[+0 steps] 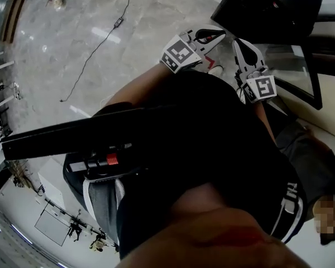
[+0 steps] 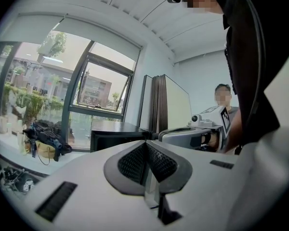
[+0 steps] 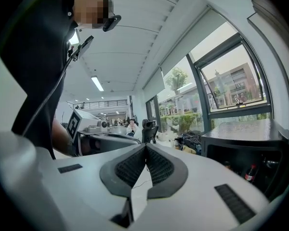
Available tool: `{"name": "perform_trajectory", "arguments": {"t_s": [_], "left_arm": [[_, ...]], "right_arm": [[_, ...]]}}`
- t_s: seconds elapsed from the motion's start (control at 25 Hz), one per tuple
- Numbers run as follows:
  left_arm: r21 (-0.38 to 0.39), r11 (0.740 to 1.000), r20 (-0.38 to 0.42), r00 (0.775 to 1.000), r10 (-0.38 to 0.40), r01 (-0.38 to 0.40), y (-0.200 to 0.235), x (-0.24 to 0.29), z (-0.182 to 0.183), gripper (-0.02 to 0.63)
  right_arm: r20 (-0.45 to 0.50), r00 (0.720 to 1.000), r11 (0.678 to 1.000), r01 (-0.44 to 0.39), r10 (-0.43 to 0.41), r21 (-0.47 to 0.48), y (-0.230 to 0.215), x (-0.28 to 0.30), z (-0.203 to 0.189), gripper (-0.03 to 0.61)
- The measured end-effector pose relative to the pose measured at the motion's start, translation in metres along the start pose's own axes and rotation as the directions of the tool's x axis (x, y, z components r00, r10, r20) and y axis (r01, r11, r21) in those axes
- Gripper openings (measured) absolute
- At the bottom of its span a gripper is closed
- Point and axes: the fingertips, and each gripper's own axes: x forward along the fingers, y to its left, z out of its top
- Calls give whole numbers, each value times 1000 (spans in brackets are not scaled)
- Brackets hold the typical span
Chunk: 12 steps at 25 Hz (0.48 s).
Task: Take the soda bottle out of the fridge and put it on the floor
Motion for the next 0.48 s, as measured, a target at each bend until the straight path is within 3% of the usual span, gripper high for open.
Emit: {"name": "perform_trajectory", "arguments": {"t_s": [0.48], "left_arm": [[-7, 1000, -8, 1000, -15, 15, -10, 4, 4, 5]], "right_arm": [[26, 1000, 1000, 6, -6, -3, -2, -5, 11, 12]]}}
